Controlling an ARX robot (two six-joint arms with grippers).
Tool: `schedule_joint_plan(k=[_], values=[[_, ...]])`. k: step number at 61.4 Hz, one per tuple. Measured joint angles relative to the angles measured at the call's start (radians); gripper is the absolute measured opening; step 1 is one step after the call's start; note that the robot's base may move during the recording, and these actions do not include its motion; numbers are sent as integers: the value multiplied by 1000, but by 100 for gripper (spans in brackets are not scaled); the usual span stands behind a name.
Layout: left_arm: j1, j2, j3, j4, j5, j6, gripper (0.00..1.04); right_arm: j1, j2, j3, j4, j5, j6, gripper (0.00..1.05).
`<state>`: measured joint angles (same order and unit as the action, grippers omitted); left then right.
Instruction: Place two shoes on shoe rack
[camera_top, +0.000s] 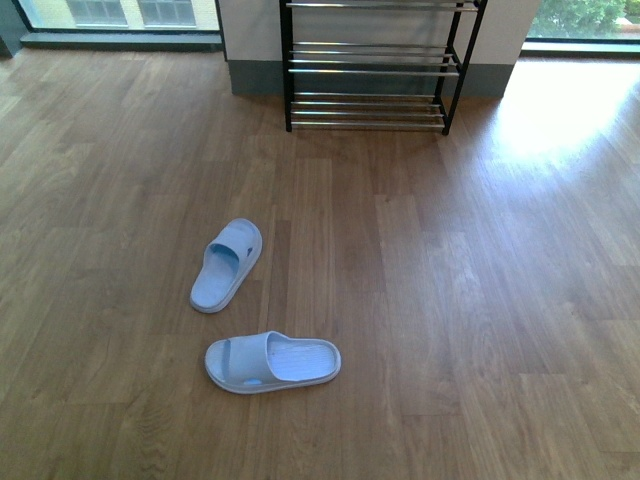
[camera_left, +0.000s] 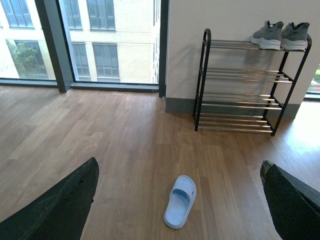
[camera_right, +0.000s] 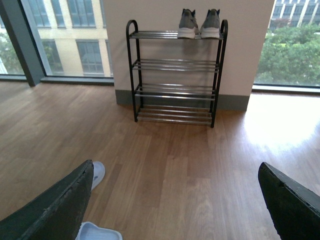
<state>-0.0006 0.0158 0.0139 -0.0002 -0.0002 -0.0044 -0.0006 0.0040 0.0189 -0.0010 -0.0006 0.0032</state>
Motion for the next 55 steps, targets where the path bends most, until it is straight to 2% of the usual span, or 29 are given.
schedule_joint_plan(k=[55], values=[[0, 0, 0, 0, 0, 0, 95, 0, 0, 0, 0, 0, 0, 95]])
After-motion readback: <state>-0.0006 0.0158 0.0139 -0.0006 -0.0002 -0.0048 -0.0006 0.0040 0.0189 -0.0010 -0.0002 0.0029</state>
